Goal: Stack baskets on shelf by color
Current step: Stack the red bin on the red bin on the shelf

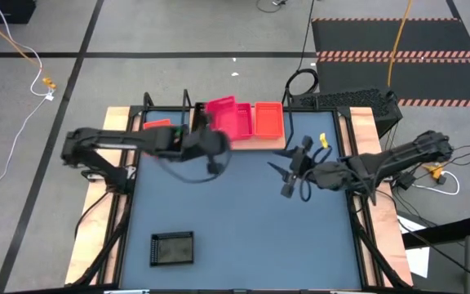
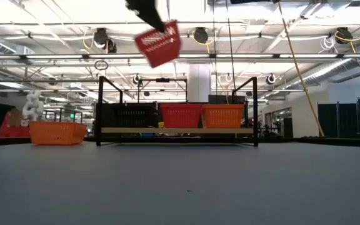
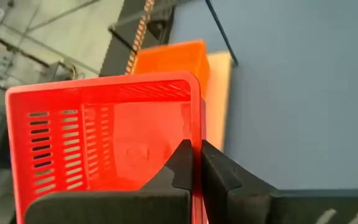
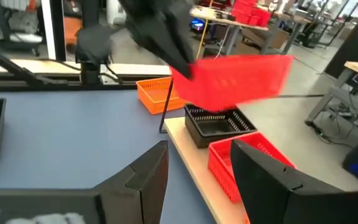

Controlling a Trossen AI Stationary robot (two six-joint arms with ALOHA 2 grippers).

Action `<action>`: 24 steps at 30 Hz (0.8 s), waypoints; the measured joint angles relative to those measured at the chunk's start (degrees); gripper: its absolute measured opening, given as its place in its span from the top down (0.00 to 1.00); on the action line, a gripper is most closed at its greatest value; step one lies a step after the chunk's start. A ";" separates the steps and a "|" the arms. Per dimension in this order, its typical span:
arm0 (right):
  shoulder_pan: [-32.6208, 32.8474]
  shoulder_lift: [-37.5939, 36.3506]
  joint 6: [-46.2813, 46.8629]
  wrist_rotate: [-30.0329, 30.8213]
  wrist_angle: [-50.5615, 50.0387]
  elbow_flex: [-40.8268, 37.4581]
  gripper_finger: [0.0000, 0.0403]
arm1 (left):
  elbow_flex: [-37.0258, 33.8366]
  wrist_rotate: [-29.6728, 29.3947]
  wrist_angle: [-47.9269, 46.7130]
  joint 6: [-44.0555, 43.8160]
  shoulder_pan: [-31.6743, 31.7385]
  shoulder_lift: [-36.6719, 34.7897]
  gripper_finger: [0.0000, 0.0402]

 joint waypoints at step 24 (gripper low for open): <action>-0.13 -3.72 -4.26 -0.04 6.70 -5.18 0.58 | 0.12 10.28 15.06 10.12 16.22 17.37 0.88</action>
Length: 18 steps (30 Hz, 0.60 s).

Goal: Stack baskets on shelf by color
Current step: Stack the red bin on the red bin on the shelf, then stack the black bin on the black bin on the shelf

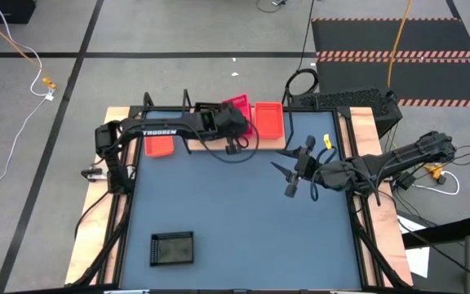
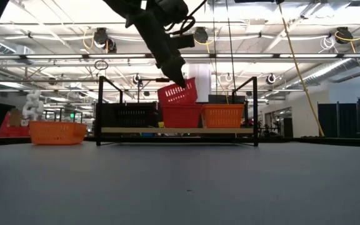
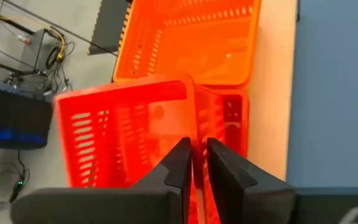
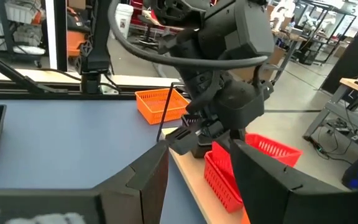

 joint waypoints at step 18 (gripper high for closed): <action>0.00 0.00 0.04 0.00 0.00 0.02 0.58 | -0.09 -0.15 -0.99 -2.42 -0.42 0.00 0.66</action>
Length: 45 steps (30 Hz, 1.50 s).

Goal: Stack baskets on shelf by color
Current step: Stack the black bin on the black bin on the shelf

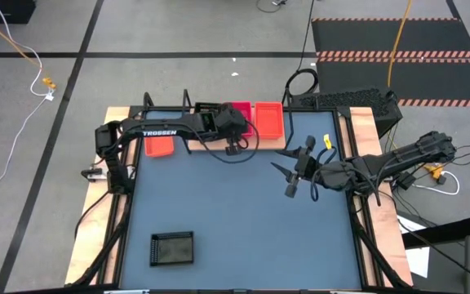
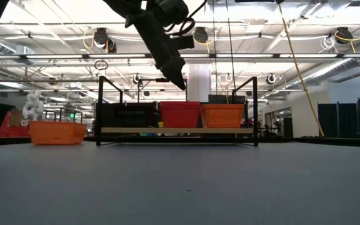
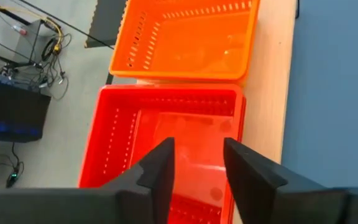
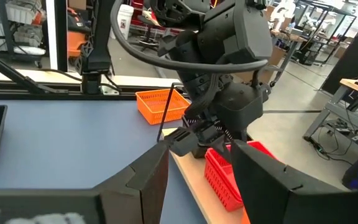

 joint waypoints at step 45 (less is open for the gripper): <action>-5.62 45.10 -26.86 -46.89 14.70 23.57 0.58 | -37.29 -26.27 -28.58 -63.97 -42.75 -46.12 0.52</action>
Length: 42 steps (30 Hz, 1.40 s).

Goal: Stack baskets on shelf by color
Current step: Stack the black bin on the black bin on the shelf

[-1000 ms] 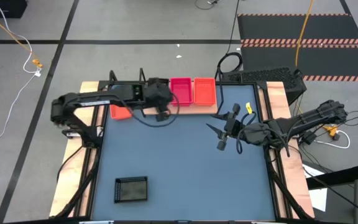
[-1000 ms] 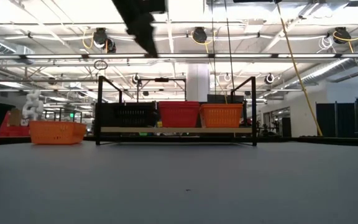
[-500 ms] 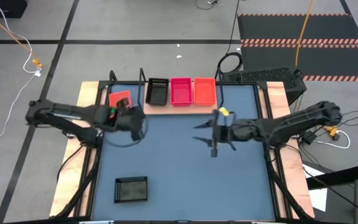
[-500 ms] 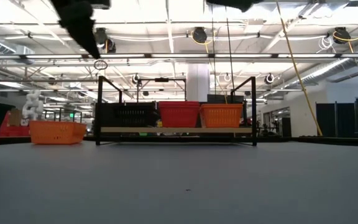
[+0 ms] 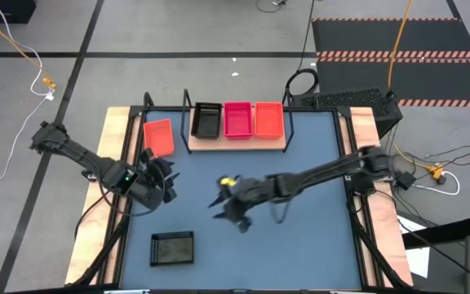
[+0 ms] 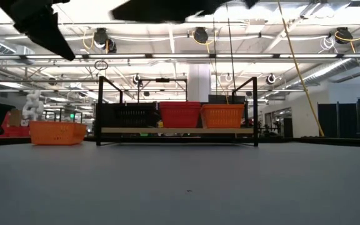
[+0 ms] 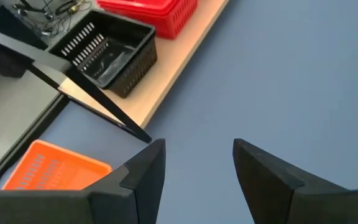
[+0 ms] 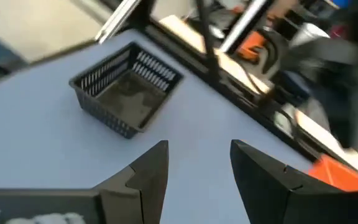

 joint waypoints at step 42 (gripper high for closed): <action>4.59 33.49 -33.16 -7.36 1.47 25.24 0.78 | -6.62 -3.52 -0.44 -11.59 -7.22 0.00 0.52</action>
